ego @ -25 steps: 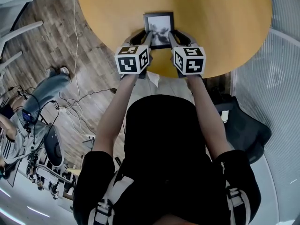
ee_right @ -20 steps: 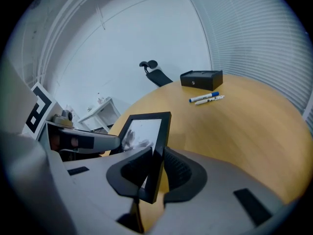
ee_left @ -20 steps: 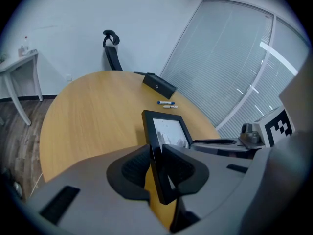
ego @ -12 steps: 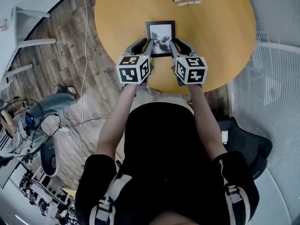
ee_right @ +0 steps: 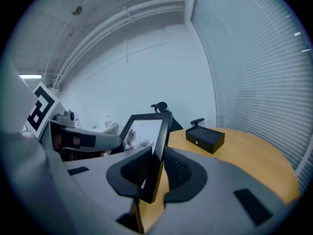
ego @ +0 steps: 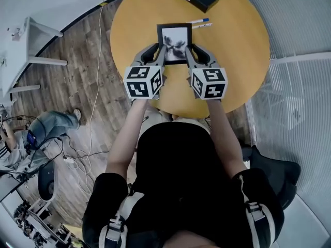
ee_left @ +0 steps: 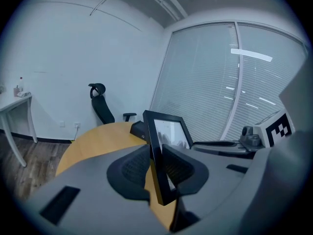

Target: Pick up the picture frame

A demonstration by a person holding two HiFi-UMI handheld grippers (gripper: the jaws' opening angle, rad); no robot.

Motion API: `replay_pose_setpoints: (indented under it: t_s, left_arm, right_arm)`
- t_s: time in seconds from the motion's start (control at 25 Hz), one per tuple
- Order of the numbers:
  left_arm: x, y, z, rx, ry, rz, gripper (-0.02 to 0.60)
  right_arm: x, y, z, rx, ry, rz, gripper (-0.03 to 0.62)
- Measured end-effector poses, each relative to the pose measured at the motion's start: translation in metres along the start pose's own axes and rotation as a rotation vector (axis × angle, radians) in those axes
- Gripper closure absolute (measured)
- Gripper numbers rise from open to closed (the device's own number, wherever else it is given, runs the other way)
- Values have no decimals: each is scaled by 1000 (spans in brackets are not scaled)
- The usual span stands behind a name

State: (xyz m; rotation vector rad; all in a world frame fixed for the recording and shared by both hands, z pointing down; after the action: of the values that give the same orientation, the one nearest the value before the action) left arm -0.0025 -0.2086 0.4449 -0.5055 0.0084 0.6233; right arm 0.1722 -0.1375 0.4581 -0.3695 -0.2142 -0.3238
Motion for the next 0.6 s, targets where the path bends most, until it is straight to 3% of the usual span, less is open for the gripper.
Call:
replay_pose_setpoints:
  t_s: [0.44, 0.6]
  left_arm:
    - [18, 42, -66, 176, -46, 17, 491]
    - [30, 66, -64, 236, -55, 38, 491]
  right_arm:
    - [-20, 33, -72, 129, 124, -10, 497]
    - [-34, 60, -73, 182, 160, -7, 497]
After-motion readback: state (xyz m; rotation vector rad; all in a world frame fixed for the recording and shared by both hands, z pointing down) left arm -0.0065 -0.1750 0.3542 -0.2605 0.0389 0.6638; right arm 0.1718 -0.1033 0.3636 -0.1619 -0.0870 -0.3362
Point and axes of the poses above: the fingertips, and each gripper's own axes: y backward along the fingers, x to its right, z out of its underside, the point moved 10 cm from there along y, backward along the fingers, and after that the axes turned 12 degrees about -z, right-handed, at the moved point
